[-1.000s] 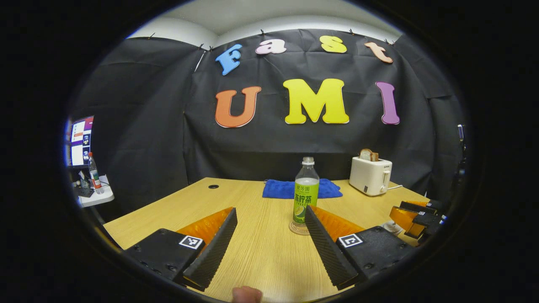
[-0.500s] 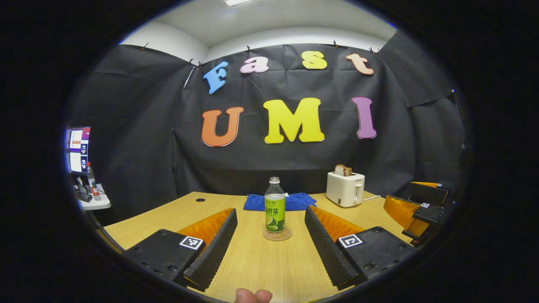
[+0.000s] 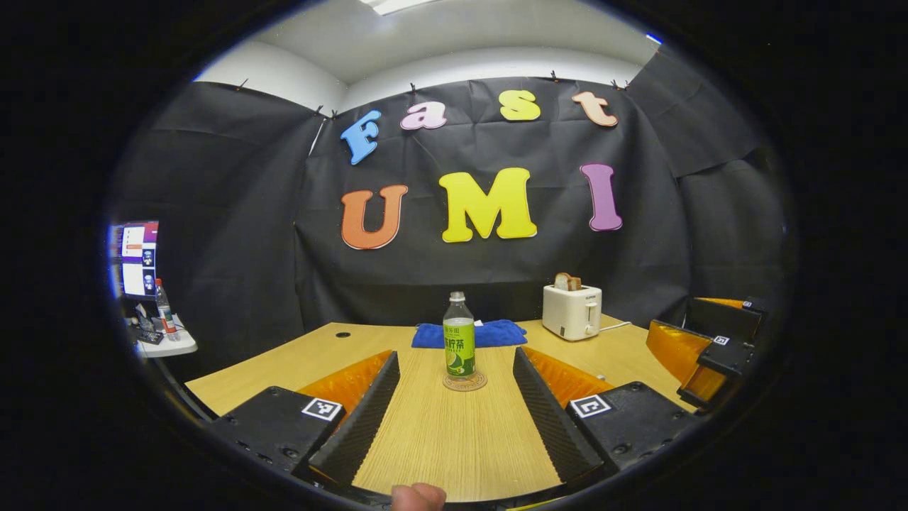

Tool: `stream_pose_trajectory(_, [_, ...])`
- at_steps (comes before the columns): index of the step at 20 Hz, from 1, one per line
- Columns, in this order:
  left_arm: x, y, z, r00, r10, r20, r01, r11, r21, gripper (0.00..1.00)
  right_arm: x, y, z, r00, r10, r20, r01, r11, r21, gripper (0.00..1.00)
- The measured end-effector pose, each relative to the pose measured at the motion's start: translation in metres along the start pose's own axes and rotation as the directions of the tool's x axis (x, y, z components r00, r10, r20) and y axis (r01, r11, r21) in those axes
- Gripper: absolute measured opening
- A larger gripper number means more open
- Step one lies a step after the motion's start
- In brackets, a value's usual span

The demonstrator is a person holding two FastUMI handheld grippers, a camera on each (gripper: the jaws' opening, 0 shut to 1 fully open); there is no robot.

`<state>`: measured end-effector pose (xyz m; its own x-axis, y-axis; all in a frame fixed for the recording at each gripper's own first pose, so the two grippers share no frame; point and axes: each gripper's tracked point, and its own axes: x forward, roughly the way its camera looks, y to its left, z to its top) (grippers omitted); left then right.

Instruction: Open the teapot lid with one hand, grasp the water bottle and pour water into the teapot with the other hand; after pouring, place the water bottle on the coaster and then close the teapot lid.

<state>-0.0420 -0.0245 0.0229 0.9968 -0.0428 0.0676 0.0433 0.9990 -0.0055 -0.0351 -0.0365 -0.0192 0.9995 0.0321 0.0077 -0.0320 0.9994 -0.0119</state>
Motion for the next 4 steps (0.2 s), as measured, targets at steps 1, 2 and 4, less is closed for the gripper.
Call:
stream_pose_trajectory(1, [-0.0013,-0.0012,0.0013,1.0,-0.007,0.003,0.007,1.0,-0.003,1.0,-0.0022,0.0019,0.003,1.0,0.0,0.004,0.0,1.0,0.0,0.98])
stream_pose_trajectory(2, [-0.0019,-0.0008,0.0024,1.0,-0.008,0.001,0.008,1.0,-0.003,1.0,-0.0033,0.003,0.0066,1.0,-0.004,0.011,0.004,1.0,-0.006,0.98])
stream_pose_trajectory(4, [-0.0043,0.0073,0.004,1.0,0.009,0.003,-0.008,1.0,-0.008,1.0,-0.0041,0.005,0.0098,1.0,-0.012,0.022,0.013,1.0,-0.017,0.98])
